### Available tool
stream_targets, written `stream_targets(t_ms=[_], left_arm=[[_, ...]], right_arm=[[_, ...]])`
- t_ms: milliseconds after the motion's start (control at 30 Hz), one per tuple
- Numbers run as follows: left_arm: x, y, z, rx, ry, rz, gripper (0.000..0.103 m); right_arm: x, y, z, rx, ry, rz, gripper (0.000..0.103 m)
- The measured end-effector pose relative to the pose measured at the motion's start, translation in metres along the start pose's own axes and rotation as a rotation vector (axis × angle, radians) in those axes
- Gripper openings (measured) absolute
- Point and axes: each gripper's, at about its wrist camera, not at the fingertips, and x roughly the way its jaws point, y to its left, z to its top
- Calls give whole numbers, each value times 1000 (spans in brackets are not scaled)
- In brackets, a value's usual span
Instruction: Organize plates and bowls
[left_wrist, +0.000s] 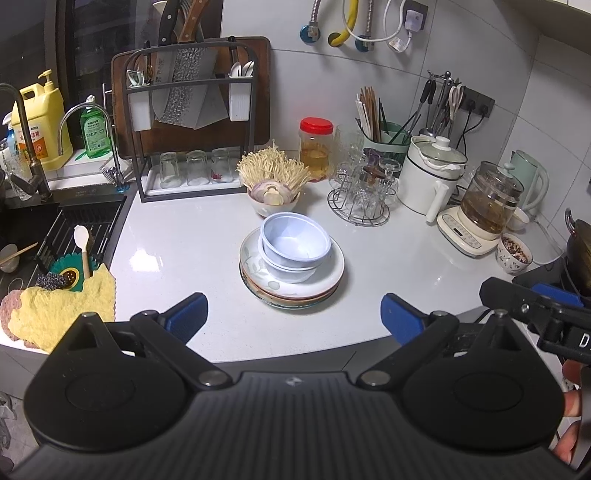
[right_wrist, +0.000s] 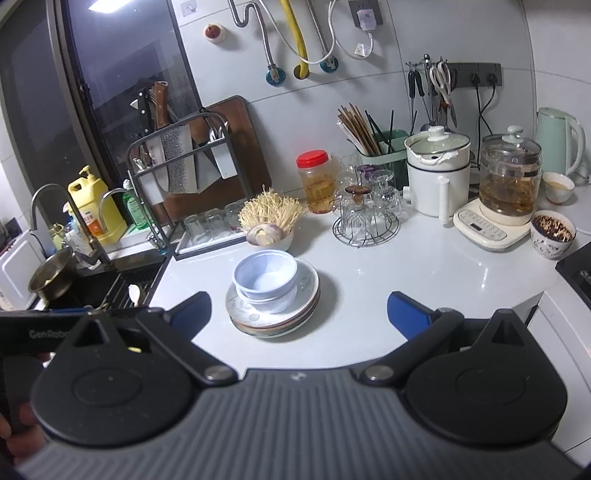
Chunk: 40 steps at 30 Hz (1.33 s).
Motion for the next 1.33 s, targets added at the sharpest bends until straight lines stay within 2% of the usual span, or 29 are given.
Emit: stream_targets(t_ms=[533, 1333], left_arm=[[-4, 8, 2, 1, -13, -18, 102], [8, 10, 1, 13, 48, -36, 102]], right_arm=[[1, 4, -2, 6, 3, -10, 103], [-1, 9, -7, 8, 25, -42, 103]])
